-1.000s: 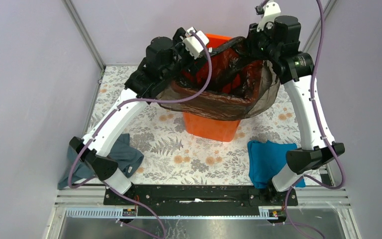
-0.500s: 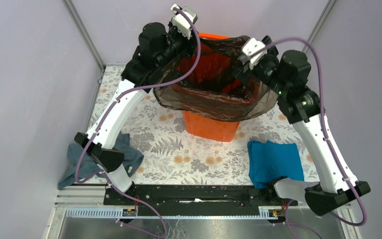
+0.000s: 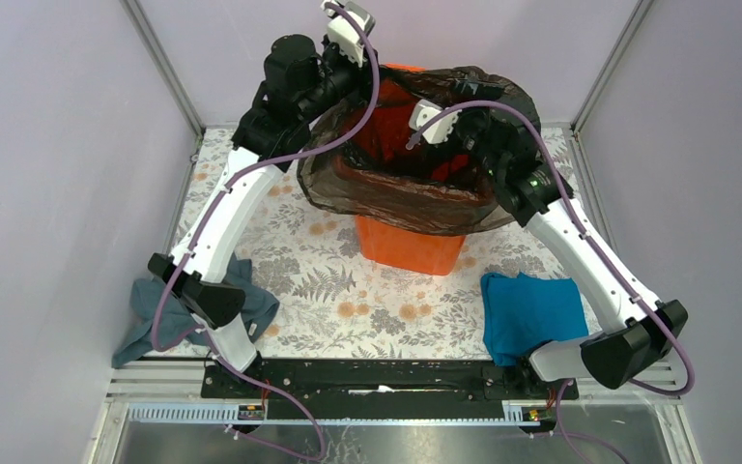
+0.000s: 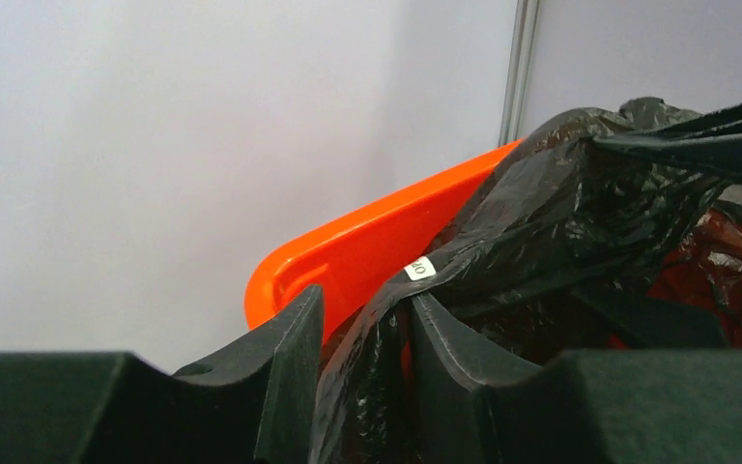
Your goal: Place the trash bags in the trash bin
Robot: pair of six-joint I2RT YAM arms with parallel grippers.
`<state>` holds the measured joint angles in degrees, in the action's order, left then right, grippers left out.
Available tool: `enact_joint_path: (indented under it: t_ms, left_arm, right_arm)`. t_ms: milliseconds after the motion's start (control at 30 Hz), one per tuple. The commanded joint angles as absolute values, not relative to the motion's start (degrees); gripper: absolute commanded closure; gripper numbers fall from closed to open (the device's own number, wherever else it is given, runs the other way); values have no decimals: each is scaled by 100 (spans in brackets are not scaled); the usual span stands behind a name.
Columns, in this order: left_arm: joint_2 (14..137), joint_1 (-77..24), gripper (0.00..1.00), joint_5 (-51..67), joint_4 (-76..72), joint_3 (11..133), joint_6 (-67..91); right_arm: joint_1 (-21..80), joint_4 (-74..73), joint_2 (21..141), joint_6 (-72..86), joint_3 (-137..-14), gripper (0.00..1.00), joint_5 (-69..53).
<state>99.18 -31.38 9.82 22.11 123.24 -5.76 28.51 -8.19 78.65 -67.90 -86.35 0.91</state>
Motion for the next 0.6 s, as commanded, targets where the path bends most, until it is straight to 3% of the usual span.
enact_joint_path:
  t_ms: [0, 100, 200, 367, 467, 567]
  left_arm:
    - [9953, -3086, 59, 1151, 2173, 12622, -477]
    - [9954, -3069, 59, 1138, 2217, 12613, -471]
    - [9928, -3050, 59, 1129, 2327, 12608, -480]
    - [9791, -3039, 56, 1073, 2411, 12515, -490]
    - [9636, -3041, 45, 1039, 2563, 12452, -560]
    - [9194, -3040, 15, 1043, 2511, 12015, -647]
  right_arm:
    - [3003, 445, 7860, -7240, -8507, 2, 938]
    - [3080, 354, 8003, -6834, -8823, 9, 1129]
    - [3079, -696, 8106, -5952, -9520, 60, 810]
    - [3076, -1196, 8108, -5596, -9716, 99, 441]
    - [3068, -1719, 8257, -5347, -10117, 100, 404]
    - [3075, -2479, 8513, -5048, -10689, 100, 240]
